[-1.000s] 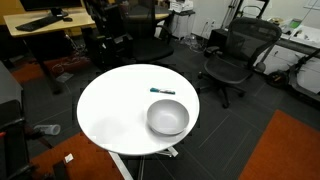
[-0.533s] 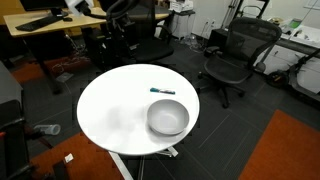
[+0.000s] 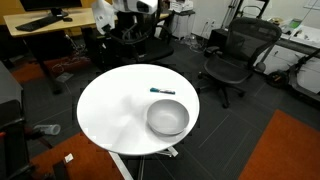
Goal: Put the marker in the bowl
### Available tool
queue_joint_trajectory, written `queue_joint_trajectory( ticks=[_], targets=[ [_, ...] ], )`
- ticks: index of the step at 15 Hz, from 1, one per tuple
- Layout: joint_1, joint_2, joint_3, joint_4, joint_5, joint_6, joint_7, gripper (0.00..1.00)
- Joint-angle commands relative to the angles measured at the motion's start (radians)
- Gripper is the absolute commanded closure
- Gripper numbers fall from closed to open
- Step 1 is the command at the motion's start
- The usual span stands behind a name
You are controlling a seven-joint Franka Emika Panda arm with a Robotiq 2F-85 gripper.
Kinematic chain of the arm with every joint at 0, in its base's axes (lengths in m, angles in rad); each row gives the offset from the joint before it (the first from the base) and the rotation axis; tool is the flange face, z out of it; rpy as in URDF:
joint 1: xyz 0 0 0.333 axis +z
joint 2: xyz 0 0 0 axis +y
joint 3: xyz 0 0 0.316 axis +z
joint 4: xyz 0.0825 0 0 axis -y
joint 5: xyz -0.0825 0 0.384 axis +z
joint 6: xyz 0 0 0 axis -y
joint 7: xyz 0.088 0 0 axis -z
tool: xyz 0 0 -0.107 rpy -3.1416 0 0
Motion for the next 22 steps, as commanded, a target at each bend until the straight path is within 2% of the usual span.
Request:
queue_joint_trajectory(
  ticks=[1, 5, 13, 22],
  targets=[
    [0.004, 0.113, 0.010, 0.099, 0.009, 0.052, 0.129, 0.00],
    [0.018, 0.230, 0.001, 0.192, 0.000, 0.077, 0.256, 0.00],
    [0.066, 0.441, -0.045, 0.391, -0.049, 0.043, 0.454, 0.00],
    [0.063, 0.619, -0.065, 0.585, -0.041, -0.022, 0.533, 0.00]
  ],
)
